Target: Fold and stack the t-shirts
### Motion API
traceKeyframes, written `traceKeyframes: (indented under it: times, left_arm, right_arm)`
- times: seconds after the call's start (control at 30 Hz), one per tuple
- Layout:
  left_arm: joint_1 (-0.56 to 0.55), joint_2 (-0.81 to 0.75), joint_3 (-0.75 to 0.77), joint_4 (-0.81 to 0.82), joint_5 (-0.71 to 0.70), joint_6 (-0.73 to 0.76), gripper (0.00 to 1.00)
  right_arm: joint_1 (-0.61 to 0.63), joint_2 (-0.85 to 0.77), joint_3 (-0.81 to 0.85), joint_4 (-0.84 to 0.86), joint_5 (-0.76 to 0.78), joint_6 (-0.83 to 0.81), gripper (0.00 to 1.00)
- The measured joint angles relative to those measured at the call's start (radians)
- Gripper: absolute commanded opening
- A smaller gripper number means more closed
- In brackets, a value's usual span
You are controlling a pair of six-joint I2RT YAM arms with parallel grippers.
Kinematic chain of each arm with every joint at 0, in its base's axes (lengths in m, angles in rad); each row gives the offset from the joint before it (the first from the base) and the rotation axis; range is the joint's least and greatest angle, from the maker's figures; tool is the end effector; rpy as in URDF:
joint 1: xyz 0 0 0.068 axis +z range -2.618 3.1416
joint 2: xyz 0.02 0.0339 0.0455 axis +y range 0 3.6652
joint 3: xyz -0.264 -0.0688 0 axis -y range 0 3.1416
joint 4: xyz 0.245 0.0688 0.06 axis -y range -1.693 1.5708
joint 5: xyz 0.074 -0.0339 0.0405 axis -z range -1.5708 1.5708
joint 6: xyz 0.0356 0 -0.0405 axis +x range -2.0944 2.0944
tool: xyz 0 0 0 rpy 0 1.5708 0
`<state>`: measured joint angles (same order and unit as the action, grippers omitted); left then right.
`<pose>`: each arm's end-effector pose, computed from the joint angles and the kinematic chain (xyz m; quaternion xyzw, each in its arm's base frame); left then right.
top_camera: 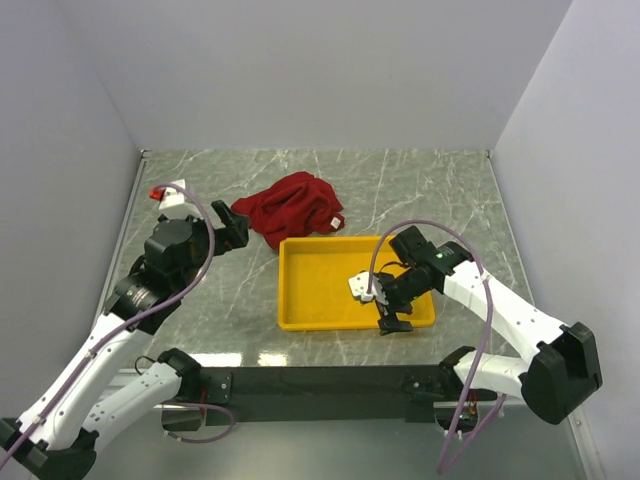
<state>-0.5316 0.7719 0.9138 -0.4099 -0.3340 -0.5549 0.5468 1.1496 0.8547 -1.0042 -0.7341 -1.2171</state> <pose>0.1513 -0.0754 0.3632 -0.1099 0.7829 -0.1959 0.5801 0.1506 0.1196 0.2439 -0.7448 0.5503 0.2942 0.2363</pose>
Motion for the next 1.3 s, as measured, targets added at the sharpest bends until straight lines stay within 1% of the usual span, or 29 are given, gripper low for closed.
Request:
traceKeyframes:
  times: [0.1, 0.2, 0.27, 0.3, 0.37, 0.47, 0.57, 0.6, 0.67, 0.7, 0.77, 0.8, 0.87, 0.9, 1.0, 1.17, 1.23, 1.3]
  left_arm:
    - [0.0, -0.036, -0.013, -0.013, -0.012, -0.026, 0.99]
    - [0.0, -0.049, -0.021, -0.024, -0.016, -0.043, 0.99]
    - [0.0, -0.048, -0.024, -0.029, -0.018, -0.052, 0.99]
    - [0.0, -0.048, -0.026, -0.031, -0.019, -0.057, 0.99]
    - [0.0, -0.048, -0.026, -0.037, -0.022, -0.063, 0.99]
    - [0.0, -0.048, -0.026, -0.043, -0.024, -0.068, 1.0]
    - [0.0, -0.048, -0.027, -0.045, -0.024, -0.072, 1.0]
    - [0.0, -0.048, -0.027, -0.045, -0.024, -0.075, 0.99]
    - [0.0, -0.048, -0.027, -0.045, -0.024, -0.079, 0.99]
    - [0.0, -0.048, -0.028, -0.045, -0.024, -0.08, 0.99]
    - [0.0, -0.048, -0.031, -0.044, -0.024, -0.085, 1.0]
    - [0.0, -0.048, -0.033, -0.044, -0.024, -0.086, 1.0]
    - [0.0, -0.047, -0.037, -0.044, -0.024, -0.086, 0.99]
    - [0.0, -0.045, -0.04, -0.044, -0.024, -0.086, 1.0]
    - [0.0, -0.035, -0.044, -0.044, -0.027, -0.085, 0.99]
    - [0.0, -0.026, -0.044, -0.044, -0.028, -0.082, 1.0]
    - [0.0, -0.021, -0.044, -0.044, -0.029, -0.079, 1.0]
    - [0.0, -0.014, -0.044, -0.044, -0.03, -0.074, 0.99]
  right_arm:
    - [0.013, 0.023, 0.022, 0.007, 0.027, 0.006, 0.91]
    - [0.075, 0.032, 0.024, 0.035, 0.054, 0.032, 0.89]
    - [0.143, 0.031, -0.002, 0.087, 0.079, 0.087, 0.88]
    - [0.176, 0.03, -0.023, 0.122, 0.095, 0.127, 0.86]
    - [0.223, 0.026, -0.079, 0.209, 0.147, 0.216, 0.85]
    - [0.246, 0.027, -0.147, 0.327, 0.254, 0.33, 0.84]
    - [0.26, 0.031, -0.177, 0.42, 0.357, 0.407, 0.77]
    - [0.271, 0.036, -0.18, 0.447, 0.385, 0.424, 0.72]
    - [0.3, 0.046, -0.19, 0.5, 0.43, 0.449, 0.67]
    - [0.325, 0.053, -0.203, 0.53, 0.458, 0.463, 0.62]
    - [0.367, 0.061, -0.23, 0.566, 0.492, 0.476, 0.58]
    - [0.391, 0.065, -0.246, 0.582, 0.509, 0.478, 0.51]
    - [0.422, 0.071, -0.274, 0.601, 0.532, 0.486, 0.42]
    - [0.431, 0.074, -0.282, 0.602, 0.539, 0.491, 0.27]
    - [0.438, 0.079, -0.291, 0.609, 0.555, 0.507, 0.0]
    - [0.439, 0.064, -0.291, 0.583, 0.558, 0.521, 0.0]
    - [0.432, 0.046, -0.283, 0.536, 0.555, 0.525, 0.0]
    - [0.397, 0.024, -0.257, 0.472, 0.536, 0.528, 0.0]
